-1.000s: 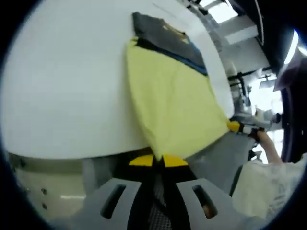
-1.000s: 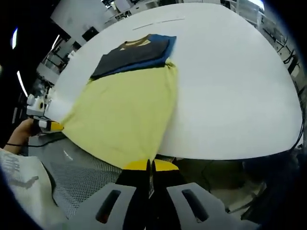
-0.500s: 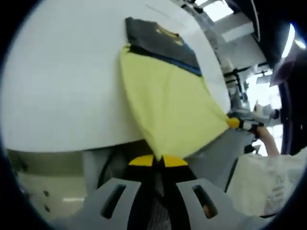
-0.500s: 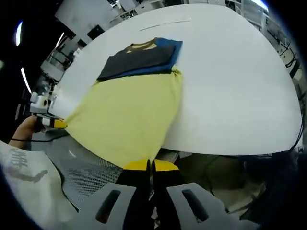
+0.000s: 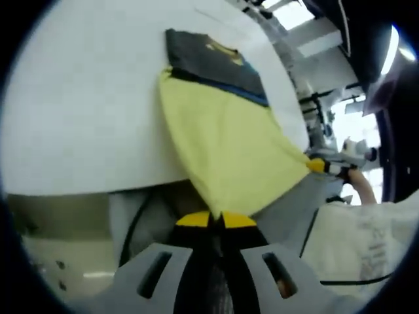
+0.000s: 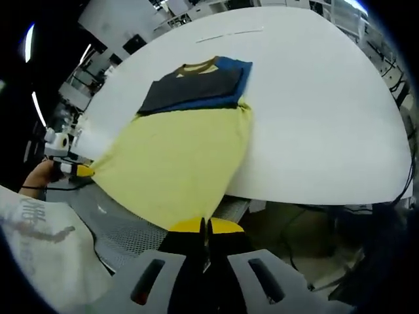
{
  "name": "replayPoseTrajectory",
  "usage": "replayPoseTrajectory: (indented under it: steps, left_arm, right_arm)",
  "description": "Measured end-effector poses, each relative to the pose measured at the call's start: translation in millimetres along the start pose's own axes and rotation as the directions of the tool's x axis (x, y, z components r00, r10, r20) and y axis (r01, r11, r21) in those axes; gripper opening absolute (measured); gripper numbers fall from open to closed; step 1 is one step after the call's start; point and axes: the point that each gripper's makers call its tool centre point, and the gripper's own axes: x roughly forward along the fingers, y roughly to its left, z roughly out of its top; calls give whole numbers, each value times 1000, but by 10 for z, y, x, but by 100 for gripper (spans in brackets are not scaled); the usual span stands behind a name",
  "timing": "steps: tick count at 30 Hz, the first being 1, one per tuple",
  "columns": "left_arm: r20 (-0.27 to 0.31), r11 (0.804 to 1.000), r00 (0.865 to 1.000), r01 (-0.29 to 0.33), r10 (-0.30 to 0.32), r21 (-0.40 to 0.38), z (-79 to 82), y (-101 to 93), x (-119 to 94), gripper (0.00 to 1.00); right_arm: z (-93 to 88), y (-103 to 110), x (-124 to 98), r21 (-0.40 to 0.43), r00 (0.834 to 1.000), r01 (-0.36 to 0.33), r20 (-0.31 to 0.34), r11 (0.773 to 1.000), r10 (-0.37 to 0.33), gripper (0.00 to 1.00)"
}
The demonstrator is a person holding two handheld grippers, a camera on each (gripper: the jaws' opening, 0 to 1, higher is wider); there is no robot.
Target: Fold the garment on the visible template until the final outline fits inside the template.
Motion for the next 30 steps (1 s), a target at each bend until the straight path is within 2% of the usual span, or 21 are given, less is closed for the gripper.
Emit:
replayPoseTrajectory:
  steps: [11, 17, 30]
  left_arm:
    - [4, 1000, 1000, 12, -12, -10, -103, -34, -80, 1]
    - [23, 1000, 1000, 16, -16, -8, -111, -87, -118, 1]
    - [20, 1000, 1000, 15, -15, 7, -106, -109, -152, 1]
  right_arm:
    - [-28, 72, -85, -4, 1000, -11, 2, 1000, 11, 2]
    - [-34, 96, -118, 6, 1000, -14, 11, 1000, 14, 2]
    - [-25, 129, -146, 6, 1000, -20, 11, 1000, 20, 2]
